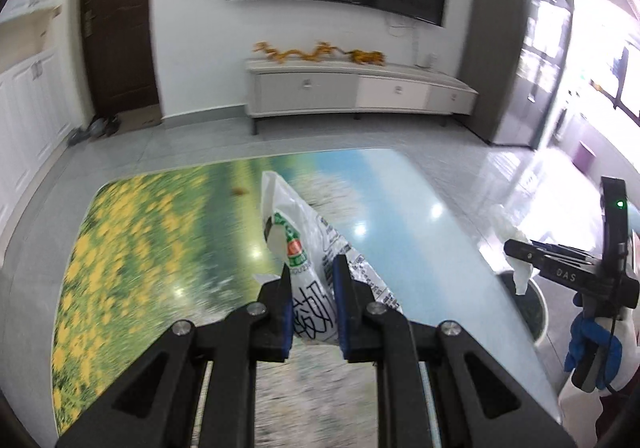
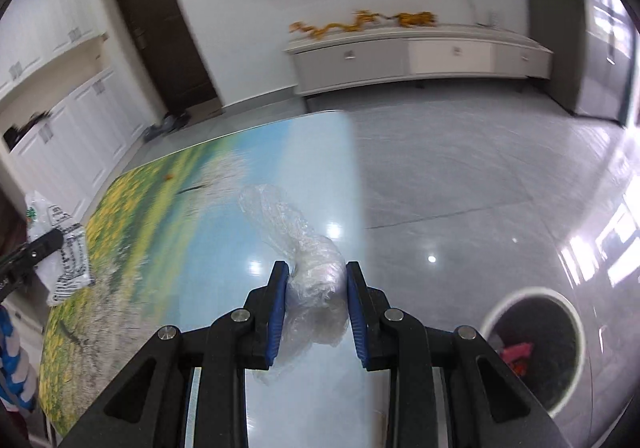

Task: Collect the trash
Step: 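Carry the clear bag and white printed bag over the bin, then open both tools to drop both plastic bags into the bin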

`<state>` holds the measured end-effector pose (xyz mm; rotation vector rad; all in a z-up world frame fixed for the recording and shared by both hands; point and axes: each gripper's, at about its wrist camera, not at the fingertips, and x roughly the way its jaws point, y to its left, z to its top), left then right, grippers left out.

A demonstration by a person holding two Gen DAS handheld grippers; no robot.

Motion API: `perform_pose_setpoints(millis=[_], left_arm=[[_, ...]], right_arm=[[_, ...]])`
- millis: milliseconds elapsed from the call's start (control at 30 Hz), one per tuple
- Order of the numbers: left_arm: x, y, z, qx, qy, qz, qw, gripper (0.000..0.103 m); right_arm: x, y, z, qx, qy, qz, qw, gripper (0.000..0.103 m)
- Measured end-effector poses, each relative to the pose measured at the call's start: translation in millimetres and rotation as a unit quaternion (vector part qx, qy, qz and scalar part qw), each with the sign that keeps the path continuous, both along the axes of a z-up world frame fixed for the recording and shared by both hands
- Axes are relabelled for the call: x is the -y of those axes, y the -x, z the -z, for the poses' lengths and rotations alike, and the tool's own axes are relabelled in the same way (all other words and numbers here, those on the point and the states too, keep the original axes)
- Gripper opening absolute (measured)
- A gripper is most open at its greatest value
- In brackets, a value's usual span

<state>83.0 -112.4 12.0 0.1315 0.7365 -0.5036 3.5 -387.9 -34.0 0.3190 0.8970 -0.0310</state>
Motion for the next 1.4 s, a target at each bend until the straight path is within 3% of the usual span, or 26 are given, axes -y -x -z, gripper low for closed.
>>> perform_pose_setpoints(millis=[200,433,767,833,867,933,967,1167,1400], left_arm=[[121,26,-7,0.003,-0.021,0.107,0.9941,0.016],[258,51,16,-0.019,-0.049,0.200,0.9784,0.017],[382,68,68,-0.077,-0.061,0.258,0.9611,0.019],[398,69,77,-0.085,-0.065,0.263,0.9588,0.022],[403,68,81,-0.091,-0.064,0.265,0.9577,0.028],[408,67,87,-0.098,-0.063,0.266,0.9569,0.043],[408,69,89,-0.097,-0.060,0.267,0.9570,0.045],[398,77,84,-0.073,-0.066,0.277,0.9558,0.045],[350,86,57,-0.021,-0.061,0.267,0.9615,0.046]], right_arm=[[101,65,26,-0.022,0.003,0.094,0.995,0.027],[197,120,69,-0.048,-0.020,0.185,0.981,0.028],[244,134,119,-0.087,-0.037,0.216,0.972,0.034],[248,137,126,-0.094,-0.035,0.221,0.970,0.047],[250,139,129,-0.095,-0.036,0.224,0.969,0.050],[256,142,133,-0.097,-0.038,0.230,0.968,0.051],[257,143,134,-0.097,-0.039,0.233,0.967,0.051],[251,154,125,-0.092,-0.032,0.235,0.967,0.051],[225,164,90,-0.062,0.000,0.222,0.973,0.054]])
